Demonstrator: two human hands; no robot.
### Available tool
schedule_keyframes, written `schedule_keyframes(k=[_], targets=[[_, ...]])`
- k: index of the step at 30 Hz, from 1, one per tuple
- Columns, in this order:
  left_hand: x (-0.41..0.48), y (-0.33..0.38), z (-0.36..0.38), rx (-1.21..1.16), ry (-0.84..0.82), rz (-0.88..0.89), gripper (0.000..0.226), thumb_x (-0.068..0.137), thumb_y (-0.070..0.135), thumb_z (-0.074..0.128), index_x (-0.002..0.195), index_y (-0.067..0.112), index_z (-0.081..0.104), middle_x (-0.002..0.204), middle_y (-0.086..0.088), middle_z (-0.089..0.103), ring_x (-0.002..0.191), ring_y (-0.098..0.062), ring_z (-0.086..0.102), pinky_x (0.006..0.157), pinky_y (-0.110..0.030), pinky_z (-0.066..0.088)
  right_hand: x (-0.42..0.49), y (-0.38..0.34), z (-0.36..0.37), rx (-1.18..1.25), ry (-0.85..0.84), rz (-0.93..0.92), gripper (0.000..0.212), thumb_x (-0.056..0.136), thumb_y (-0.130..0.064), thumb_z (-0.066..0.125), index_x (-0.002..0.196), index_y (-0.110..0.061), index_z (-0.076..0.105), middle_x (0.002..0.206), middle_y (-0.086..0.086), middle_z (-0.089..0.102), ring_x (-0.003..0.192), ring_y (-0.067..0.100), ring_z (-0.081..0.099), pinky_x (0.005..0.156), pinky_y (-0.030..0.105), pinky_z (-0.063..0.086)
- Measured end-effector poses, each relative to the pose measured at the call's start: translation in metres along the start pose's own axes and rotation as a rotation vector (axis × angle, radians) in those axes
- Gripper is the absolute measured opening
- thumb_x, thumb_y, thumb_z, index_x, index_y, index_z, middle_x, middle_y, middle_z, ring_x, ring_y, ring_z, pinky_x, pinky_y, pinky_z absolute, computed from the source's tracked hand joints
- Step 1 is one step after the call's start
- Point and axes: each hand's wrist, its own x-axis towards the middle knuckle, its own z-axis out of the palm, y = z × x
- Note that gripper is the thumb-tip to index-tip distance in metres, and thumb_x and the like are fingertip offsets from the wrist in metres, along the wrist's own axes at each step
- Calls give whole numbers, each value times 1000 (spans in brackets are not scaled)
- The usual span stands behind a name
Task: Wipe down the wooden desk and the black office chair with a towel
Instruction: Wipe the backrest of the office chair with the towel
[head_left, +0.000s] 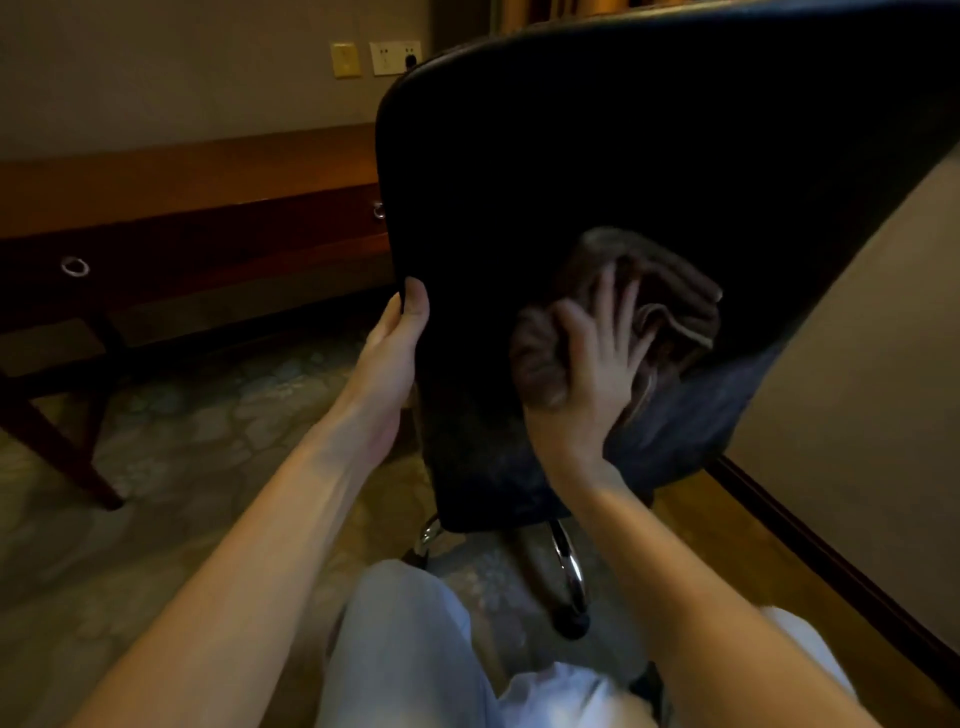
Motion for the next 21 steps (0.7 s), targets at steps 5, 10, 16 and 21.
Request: schedule_keyframes(k=[5, 10, 16, 21], targets=[[9, -1, -25, 31, -66, 39, 56, 103, 58, 38, 155, 38, 40, 150, 20, 52, 140, -5, 47, 122, -44, 30, -44, 15, 10, -151, -363, -435, 21, 106, -30, 48, 122, -20, 58, 156, 3, 44, 149, 25, 34, 122, 52, 15], [11, -3, -45, 41, -105, 27, 51, 104, 49, 38, 153, 36, 42, 150, 14, 54, 140, -7, 48, 123, -44, 29, -80, 13, 25, -95, -731, -484, 33, 88, -9, 76, 120, -12, 70, 149, 6, 56, 145, 28, 43, 114, 45, 44], [13, -6, -40, 64, -68, 64, 31, 110, 39, 34, 137, 44, 49, 138, 19, 61, 131, -2, 55, 118, -35, 39, -44, -26, -20, -60, -389, -336, 26, 98, -24, 61, 123, -21, 64, 139, 6, 63, 133, 27, 57, 116, 58, 28], [8, -5, -40, 65, -152, 48, 30, 109, 43, 37, 131, 51, 54, 135, 26, 62, 132, -1, 54, 115, -35, 37, 27, -53, -50, -13, 41, -423, 25, 107, -32, 48, 120, -16, 62, 131, 14, 66, 120, 36, 64, 110, 71, 29]])
